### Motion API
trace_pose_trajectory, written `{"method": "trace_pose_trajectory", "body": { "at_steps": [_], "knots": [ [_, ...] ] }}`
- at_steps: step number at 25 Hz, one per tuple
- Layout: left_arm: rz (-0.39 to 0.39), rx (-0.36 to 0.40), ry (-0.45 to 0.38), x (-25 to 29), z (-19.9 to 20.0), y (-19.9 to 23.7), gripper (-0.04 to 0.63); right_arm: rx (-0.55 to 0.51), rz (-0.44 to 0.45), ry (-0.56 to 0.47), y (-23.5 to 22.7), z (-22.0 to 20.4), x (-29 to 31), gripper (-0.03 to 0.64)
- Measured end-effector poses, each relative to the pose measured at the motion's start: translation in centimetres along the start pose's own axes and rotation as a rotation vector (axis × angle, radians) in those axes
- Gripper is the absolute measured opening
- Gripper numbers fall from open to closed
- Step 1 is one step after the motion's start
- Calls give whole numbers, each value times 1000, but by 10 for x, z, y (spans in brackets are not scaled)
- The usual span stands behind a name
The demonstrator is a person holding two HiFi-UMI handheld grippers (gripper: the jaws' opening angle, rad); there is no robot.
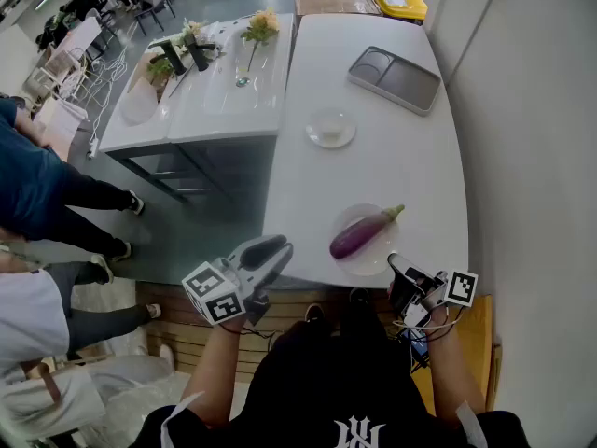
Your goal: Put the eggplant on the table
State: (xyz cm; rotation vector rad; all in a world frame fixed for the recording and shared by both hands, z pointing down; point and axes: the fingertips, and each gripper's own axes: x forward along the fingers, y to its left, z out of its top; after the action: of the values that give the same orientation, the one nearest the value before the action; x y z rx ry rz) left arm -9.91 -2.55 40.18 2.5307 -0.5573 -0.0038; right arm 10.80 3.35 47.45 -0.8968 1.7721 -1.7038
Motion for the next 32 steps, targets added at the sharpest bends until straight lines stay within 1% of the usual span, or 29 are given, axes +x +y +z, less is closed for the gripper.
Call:
{"method": "trace_pose_trajectory", "body": {
  "at_steps": [2, 4, 7, 9, 15, 22, 24, 27, 29, 32],
  "knots": [
    [-51, 41, 45, -5, -11, -8, 89, 14, -16, -25, 4, -11, -2, 9],
    [-98, 70, 67, -8, -17, -15, 89, 22, -15, -44, 11, -21, -4, 9],
    [-165, 73, 64, -7, -22, -26, 89, 28, 5, -66, 26, -34, -14, 9],
    [-186, 74, 66, -5, -25, -31, 89, 26, 10, -74, 34, -40, -24, 9],
    [-190, 79, 64, -1, -26, -46, 89, 17, 9, -78, 48, -39, -46, 9],
    [-190, 75, 78, 6, -38, -61, 89, 18, 13, -69, 45, -36, -58, 9],
    [-189, 58, 86, 7, -41, -62, 89, 19, 16, -66, 46, -37, -60, 9],
    [-181, 0, 114, 9, -45, -59, 96, 12, 26, -58, 50, -39, -60, 9],
    [-180, -29, 130, 11, -44, -56, 156, 3, 35, -48, 53, -41, -59, 9],
    [-177, -36, 136, 11, -35, -55, 161, -1, 45, -31, 57, -44, -56, 9]
  ]
}}
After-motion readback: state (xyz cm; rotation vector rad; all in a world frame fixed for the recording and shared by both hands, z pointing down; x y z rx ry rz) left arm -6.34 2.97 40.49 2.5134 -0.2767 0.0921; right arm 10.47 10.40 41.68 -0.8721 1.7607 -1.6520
